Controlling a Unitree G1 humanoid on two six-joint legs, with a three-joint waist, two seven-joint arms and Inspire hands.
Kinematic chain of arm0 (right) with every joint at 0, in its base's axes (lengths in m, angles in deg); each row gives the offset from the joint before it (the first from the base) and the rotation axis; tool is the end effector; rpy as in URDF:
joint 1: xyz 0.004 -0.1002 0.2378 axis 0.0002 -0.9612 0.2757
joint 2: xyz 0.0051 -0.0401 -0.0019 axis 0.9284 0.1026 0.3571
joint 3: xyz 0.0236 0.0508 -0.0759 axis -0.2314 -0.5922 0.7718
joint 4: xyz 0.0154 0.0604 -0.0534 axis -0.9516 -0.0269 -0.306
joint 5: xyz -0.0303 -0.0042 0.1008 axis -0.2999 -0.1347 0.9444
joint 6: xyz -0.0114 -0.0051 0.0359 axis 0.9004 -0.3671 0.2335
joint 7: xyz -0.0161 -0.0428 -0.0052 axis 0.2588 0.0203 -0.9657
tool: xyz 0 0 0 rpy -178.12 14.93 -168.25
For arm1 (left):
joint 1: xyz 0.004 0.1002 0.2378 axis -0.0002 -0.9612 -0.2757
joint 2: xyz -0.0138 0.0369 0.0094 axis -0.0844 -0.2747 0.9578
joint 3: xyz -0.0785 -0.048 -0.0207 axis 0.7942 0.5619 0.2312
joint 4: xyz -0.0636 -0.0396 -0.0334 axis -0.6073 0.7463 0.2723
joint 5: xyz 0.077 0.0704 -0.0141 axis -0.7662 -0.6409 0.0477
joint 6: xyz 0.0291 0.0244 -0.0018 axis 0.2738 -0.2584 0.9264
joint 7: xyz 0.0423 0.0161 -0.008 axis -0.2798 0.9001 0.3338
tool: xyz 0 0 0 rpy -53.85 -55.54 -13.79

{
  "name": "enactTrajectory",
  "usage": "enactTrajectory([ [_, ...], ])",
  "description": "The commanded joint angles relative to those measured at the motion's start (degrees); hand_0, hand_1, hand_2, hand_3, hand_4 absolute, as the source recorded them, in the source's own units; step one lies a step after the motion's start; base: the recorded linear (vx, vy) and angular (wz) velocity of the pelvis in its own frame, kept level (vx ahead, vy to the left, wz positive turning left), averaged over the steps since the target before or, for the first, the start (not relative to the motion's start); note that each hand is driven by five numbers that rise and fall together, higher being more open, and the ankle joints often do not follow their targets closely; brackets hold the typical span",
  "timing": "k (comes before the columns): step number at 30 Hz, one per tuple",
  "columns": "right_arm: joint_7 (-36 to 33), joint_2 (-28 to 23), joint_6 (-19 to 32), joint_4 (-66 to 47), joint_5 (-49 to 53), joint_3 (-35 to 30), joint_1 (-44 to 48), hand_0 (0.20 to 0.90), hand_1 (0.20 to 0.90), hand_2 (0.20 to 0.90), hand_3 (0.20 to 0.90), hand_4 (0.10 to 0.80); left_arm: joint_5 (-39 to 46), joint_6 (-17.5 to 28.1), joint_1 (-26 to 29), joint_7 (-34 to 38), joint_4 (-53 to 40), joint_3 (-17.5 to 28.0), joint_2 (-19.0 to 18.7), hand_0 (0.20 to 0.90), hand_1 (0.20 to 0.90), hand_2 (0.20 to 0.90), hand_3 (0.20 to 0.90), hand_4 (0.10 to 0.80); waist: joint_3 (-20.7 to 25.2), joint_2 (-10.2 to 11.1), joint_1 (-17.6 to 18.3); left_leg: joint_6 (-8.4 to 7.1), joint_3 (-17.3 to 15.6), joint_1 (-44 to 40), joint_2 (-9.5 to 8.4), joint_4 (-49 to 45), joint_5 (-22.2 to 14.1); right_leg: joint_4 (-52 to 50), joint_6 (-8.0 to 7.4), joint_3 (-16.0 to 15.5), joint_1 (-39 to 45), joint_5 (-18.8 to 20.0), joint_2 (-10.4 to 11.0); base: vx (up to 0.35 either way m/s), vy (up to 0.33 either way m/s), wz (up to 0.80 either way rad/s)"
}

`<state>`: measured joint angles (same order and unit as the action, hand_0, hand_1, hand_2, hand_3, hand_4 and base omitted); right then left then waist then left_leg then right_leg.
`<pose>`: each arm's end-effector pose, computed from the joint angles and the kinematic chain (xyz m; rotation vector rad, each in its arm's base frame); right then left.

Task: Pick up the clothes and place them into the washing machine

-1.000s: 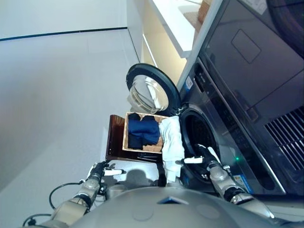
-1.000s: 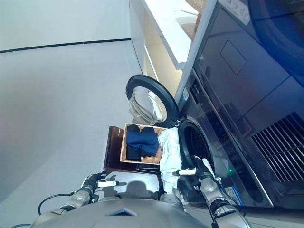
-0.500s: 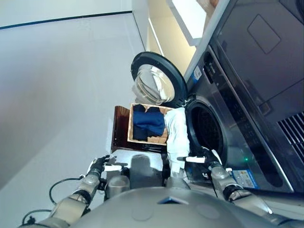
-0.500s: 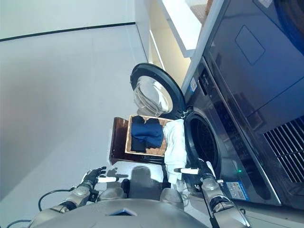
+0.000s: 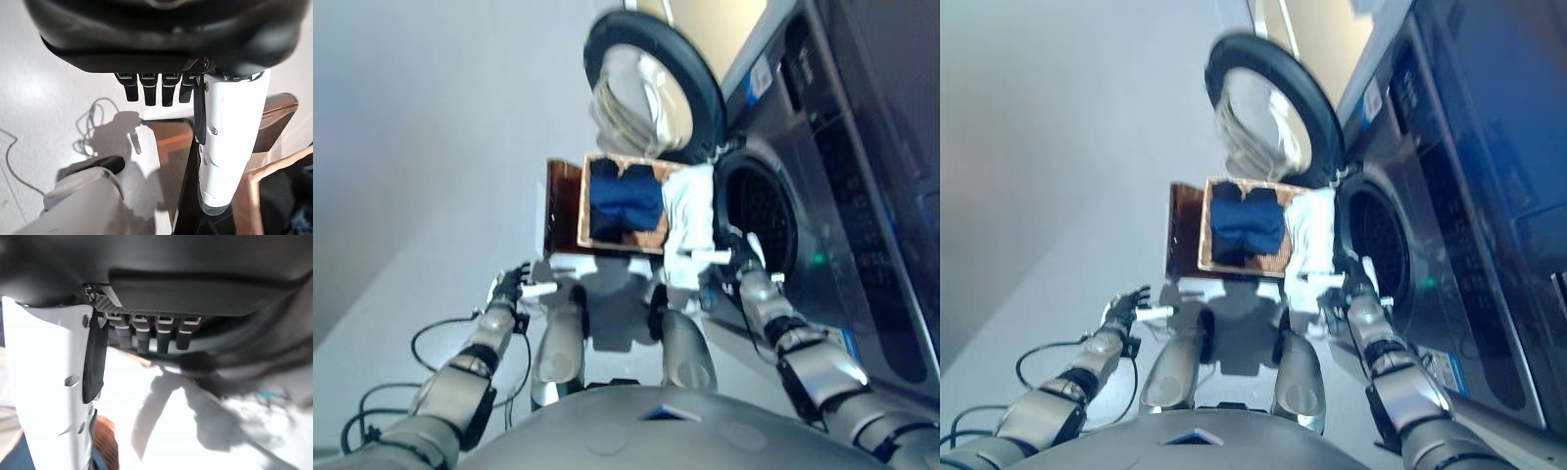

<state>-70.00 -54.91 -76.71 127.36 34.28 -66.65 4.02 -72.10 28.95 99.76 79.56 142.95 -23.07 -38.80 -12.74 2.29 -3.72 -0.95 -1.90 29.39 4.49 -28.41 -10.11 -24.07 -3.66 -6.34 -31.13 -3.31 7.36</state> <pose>0.2384 -0.2194 -0.0299 -0.4209 0.5776 -0.1866 0.1696 0.2261 -0.0750 0.3509 0.8101 0.1344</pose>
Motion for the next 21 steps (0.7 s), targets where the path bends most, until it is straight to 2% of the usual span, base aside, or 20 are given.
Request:
enactTrajectory([
  [1, -3.9, -4.9, 1.4, -2.5, 2.7, 0.6, 0.6, 0.900, 0.900, 0.900, 0.900, 0.800, 3.7, 2.1, -0.9, 2.3, -2.6, 1.0, -0.7, 0.900, 0.900, 0.900, 0.900, 0.800, 1.7, -0.3, 0.0, -1.92, 0.6, 4.2, -0.82, -1.2, 1.1, -1.3, -0.12, 0.9, 0.0, -1.7, -0.8, -0.091, -0.005, -0.10],
  [5, -5.8, -6.1, 0.6, -0.7, 2.4, 2.1, 5.5, 0.900, 0.900, 0.900, 0.900, 0.800, 5.9, 2.5, 0.0, 3.2, -2.9, 1.0, -0.4, 0.900, 0.900, 0.900, 0.900, 0.800, 0.3, -1.7, -0.2, -1.53, 0.3, 8.1, -1.35, -1.4, 1.5, -2.4, 0.28, 1.7, -4.6, -1.8, -0.6, -0.039, 0.030, -0.09],
  [13, -6.3, -3.6, 0.5, 1.4, 1.7, 3.9, 7.0, 0.900, 0.900, 0.900, 0.900, 0.800, 5.6, 2.4, 0.3, 3.8, -0.7, 0.9, -0.2, 0.900, 0.900, 0.900, 0.900, 0.800, -0.2, -2.3, -0.8, -1.03, 0.5, 9.5, -2.37, -0.8, 1.7, -2.6, 0.51, 1.5, -6.3, -2.1, -0.8, 0.008, 0.010, 0.03],
  [15, -6.5, -4.0, 0.3, 2.6, 1.8, 4.0, 7.8, 0.900, 0.900, 0.900, 0.900, 0.800, 6.8, 2.6, 1.3, 4.1, -0.8, 1.6, -0.1, 0.900, 0.900, 0.900, 0.900, 0.800, -0.5, -2.7, -0.9, -1.02, 0.7, 10.8, -2.64, -0.9, 2.0, -2.7, 0.62, 0.9, -7.1, -2.0, -0.5, 0.029, -0.016, 0.10],
  [16, -6.7, -4.2, 0.1, 3.2, 1.7, 4.0, 8.3, 0.900, 0.900, 0.900, 0.900, 0.800, 7.2, 2.6, 1.7, 4.2, -0.5, 1.8, 0.0, 0.900, 0.900, 0.900, 0.900, 0.800, -0.6, -3.0, -1.2, -1.30, 1.0, 10.5, -2.57, -1.6, 0.1, -3.5, 0.33, 0.9, -6.9, -3.8, -0.6, 0.074, -0.012, 0.19],
  [21, -6.9, -6.1, -0.8, 5.1, 1.4, 4.3, 11.9, 0.900, 0.900, 0.900, 0.900, 0.800, 9.2, 3.2, 2.5, 4.7, -0.9, 1.7, 0.5, 0.900, 0.900, 0.900, 0.900, 0.800, -1.7, -4.6, -2.2, -0.98, 1.4, 12.0, -3.49, -0.7, 1.0, -3.2, 0.38, 0.5, -7.9, -3.6, 0.0, 0.033, 0.022, 0.15],
])
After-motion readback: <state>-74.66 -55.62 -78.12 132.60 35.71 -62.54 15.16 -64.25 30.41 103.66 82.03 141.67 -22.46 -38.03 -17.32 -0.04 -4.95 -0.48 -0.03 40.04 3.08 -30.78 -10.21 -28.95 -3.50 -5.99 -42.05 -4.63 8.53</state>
